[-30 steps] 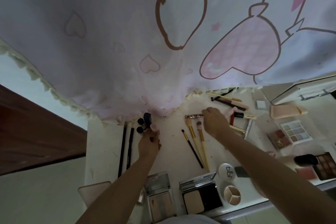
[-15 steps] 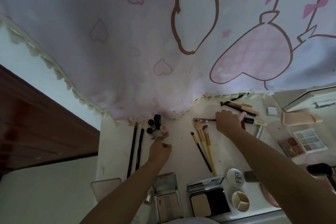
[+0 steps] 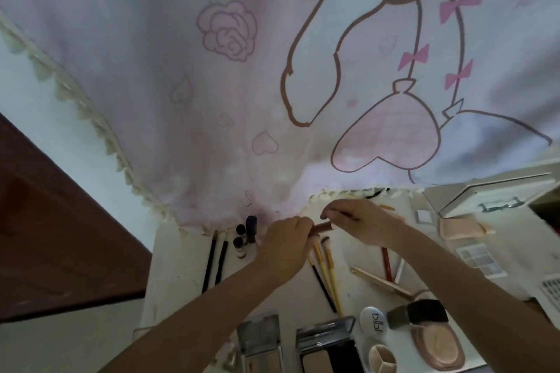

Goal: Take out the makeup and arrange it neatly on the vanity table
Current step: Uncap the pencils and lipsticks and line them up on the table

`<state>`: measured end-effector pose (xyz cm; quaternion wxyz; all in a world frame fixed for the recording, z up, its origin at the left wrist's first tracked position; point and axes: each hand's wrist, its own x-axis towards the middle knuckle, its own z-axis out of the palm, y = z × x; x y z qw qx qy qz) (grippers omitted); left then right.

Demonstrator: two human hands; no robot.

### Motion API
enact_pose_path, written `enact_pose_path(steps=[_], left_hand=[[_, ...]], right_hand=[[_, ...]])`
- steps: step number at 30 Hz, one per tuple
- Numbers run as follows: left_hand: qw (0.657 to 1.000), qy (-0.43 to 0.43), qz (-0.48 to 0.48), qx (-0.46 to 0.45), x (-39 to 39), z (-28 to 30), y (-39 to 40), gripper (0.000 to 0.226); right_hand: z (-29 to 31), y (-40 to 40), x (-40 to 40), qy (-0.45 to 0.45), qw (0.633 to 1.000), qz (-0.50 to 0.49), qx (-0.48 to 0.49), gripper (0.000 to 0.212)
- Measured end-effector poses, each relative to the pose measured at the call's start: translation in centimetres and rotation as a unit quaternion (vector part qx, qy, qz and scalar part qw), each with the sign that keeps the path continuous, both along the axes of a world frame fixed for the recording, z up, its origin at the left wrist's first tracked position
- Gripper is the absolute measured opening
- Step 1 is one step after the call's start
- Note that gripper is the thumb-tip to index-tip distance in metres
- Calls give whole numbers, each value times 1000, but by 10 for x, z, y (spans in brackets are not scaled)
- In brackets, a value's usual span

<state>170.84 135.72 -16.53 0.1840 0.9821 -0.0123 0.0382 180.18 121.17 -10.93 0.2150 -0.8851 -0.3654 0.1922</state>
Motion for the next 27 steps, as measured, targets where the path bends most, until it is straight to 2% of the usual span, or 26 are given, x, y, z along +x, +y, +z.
enact_pose_path(steps=[4, 6, 8, 10, 12, 15, 17, 19, 22, 24, 26, 27], left_hand=[[999, -11, -10, 46, -7, 20, 1, 36], [998, -21, -38, 46, -11, 32, 5, 36], [996, 9, -89, -31, -15, 46, 12, 29], [969, 90, -133, -190, -20, 60, 17, 23], [945, 118, -139, -273, -23, 70, 20, 24], [965, 79, -120, -221, -23, 75, 23, 13], [984, 42, -96, -146, -22, 75, 25, 13], [990, 20, -88, -106, -21, 73, 26, 18], [989, 2, -76, -130, -21, 70, 26, 19], [991, -25, -61, -115, -18, 69, 26, 22], [993, -43, -49, -96, -16, 68, 27, 25], [994, -48, -48, -89, -15, 69, 28, 26]], right_hand=[[13, 7, -17, 9, 984, -131, 118, 16], [18, 9, -26, 22, 968, -161, 193, 23], [25, 7, -36, -3, 961, -139, 241, 30], [32, 4, -45, -52, 964, -79, 249, 23], [39, 1, -48, -91, 965, -45, 240, 18], [45, 1, -42, -83, 972, -60, 212, 10], [48, 2, -35, -66, 982, -95, 152, 36], [48, 0, -32, -70, 985, -104, 122, 43], [46, -7, -38, -29, 974, -66, 217, 26], [44, -13, -36, 33, 958, -37, 282, 34], [48, -10, -35, 93, 957, -51, 271, 31], [48, -7, -32, 96, 964, -66, 240, 17]])
